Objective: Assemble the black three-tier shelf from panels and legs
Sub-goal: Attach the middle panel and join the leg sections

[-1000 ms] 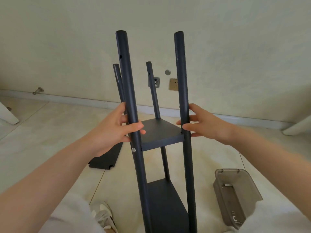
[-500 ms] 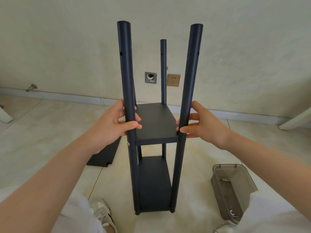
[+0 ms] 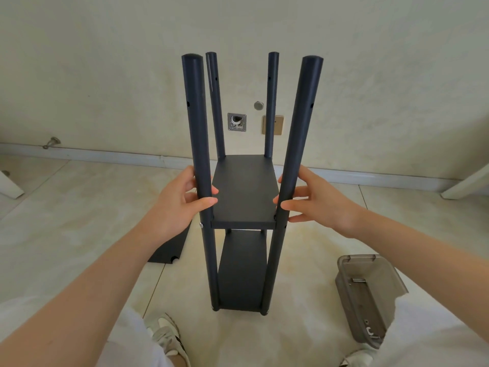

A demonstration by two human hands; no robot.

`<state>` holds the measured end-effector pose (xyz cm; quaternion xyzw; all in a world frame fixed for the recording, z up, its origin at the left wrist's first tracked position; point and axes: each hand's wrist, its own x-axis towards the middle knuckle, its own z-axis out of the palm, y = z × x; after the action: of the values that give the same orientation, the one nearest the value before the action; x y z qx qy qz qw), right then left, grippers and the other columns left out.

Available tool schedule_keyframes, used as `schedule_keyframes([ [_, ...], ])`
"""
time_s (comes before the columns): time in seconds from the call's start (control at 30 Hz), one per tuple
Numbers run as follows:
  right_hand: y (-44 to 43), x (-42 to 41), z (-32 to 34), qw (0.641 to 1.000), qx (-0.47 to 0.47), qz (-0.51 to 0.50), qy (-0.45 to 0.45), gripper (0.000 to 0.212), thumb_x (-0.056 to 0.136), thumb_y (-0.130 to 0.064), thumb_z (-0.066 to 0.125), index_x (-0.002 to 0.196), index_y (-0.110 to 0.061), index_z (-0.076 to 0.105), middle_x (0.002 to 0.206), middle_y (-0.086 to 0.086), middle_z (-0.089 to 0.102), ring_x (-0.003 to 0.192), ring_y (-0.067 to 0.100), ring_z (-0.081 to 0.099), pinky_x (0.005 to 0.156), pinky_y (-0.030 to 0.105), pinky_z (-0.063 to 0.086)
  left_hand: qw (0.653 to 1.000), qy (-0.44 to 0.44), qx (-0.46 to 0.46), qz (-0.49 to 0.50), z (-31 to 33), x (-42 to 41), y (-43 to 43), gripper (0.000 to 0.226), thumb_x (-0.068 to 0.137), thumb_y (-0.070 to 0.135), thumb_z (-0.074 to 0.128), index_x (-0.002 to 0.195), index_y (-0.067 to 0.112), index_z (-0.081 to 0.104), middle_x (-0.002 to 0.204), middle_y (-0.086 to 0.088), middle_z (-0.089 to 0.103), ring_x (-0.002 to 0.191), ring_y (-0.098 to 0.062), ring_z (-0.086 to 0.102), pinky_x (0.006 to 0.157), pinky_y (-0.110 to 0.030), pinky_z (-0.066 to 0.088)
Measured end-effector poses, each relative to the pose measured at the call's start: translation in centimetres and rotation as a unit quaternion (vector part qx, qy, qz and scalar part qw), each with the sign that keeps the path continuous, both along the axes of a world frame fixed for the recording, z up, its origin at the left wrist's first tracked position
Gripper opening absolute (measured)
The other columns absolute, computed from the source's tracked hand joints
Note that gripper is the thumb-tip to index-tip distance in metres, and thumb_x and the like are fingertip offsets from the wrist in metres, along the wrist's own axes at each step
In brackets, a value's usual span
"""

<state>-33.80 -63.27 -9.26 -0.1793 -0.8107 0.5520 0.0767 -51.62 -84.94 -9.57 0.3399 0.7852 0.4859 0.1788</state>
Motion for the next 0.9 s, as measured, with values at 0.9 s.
schedule_keyframes([
  [0.9, -1.4, -0.5, 0.3, 0.995, 0.081, 0.043, -0.027, 0.018, 0.086, -0.01, 0.074, 0.098, -0.022, 0.066, 0.097, -0.009, 0.075, 0.088, 0.002, 0.07, 0.076, 0.01, 0.053, 0.991, -0.013, -0.033, 0.129, -2.5, 1.3, -0.5, 0.033, 0.088, 0.004, 0.073, 0.113, 0.022, 0.062, 0.103, 0.006, 0.07, 0.086, -0.006, 0.066, 0.076, -0.013, 0.045],
])
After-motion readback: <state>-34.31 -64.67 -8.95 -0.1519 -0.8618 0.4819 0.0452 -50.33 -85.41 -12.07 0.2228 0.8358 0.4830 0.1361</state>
